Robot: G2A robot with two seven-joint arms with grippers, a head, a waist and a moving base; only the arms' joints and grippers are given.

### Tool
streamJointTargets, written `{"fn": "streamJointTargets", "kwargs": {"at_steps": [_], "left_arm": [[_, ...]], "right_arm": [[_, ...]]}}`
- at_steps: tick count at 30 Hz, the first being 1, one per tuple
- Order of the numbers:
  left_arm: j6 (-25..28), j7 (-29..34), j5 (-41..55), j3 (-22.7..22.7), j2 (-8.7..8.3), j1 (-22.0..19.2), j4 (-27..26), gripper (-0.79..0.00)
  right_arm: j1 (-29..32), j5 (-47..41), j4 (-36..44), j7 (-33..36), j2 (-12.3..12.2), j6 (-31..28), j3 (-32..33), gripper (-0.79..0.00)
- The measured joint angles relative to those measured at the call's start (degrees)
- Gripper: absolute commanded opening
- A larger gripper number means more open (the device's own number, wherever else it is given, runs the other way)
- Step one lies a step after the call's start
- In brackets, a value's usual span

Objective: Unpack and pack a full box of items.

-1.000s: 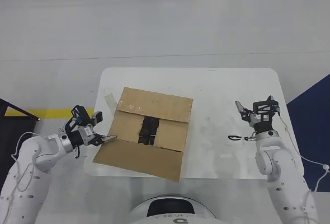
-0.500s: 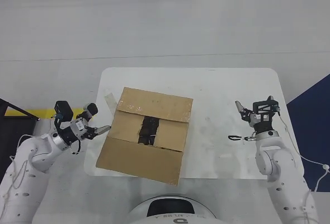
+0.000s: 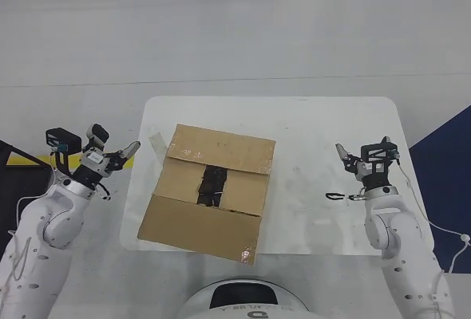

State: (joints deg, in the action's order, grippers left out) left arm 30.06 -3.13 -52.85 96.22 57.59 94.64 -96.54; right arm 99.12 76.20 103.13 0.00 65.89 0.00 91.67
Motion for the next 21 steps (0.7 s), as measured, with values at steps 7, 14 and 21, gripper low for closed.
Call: {"fn": "streamJointTargets", "kwargs": {"at_steps": [7, 14, 21], "left_arm": [[0.15, 0.0, 0.01, 0.01, 0.0, -0.01, 0.01, 0.0], [0.15, 0.0, 0.01, 0.01, 0.0, -0.01, 0.01, 0.0], [9.97, -1.77, -2.81, 3.85, -0.9, -1.77, 5.02, -0.055]], "right_arm": [[0.0, 0.0, 0.0, 0.0, 0.0, 0.0, 0.0, 0.0], [0.0, 0.0, 0.0, 0.0, 0.0, 0.0, 0.0, 0.0], [0.62, -0.89, 0.92, -0.2, 0.24, 0.3, -1.07, 0.0]]}}
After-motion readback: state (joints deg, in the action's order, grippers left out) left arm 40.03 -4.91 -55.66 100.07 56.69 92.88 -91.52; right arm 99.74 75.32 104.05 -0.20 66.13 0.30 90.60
